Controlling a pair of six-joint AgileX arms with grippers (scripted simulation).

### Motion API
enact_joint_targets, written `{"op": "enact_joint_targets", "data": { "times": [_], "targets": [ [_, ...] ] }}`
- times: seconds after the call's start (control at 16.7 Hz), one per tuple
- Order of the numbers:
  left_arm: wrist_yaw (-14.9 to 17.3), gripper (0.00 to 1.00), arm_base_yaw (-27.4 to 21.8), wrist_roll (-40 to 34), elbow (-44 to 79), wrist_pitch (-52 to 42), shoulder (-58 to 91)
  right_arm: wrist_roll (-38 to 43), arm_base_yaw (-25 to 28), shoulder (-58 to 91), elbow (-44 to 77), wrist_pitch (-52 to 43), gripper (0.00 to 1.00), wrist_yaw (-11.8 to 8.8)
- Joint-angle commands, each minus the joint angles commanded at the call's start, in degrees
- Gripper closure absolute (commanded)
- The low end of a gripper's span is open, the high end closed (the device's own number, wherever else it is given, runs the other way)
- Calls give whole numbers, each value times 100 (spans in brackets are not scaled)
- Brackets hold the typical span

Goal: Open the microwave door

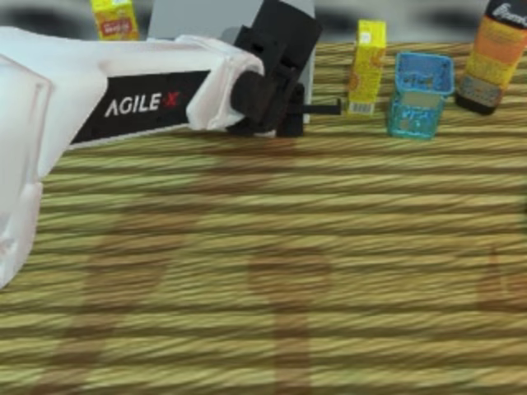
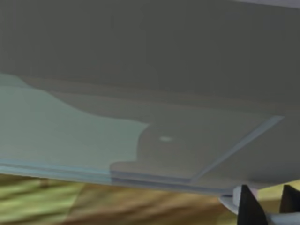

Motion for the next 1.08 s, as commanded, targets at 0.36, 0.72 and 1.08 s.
{"op": "enact_joint_targets", "data": {
  "times": [0.36,0.72,1.08],
  "targets": [
    [163,100,21,185,-246,174,-176,0,0,0,0,0,0,0],
    [246,100,54,332,-431,265,-259,0,0,0,0,0,0,0],
    [246,100,54,332,-431,265,-259,0,0,0,0,0,0,0]
  ]
}}
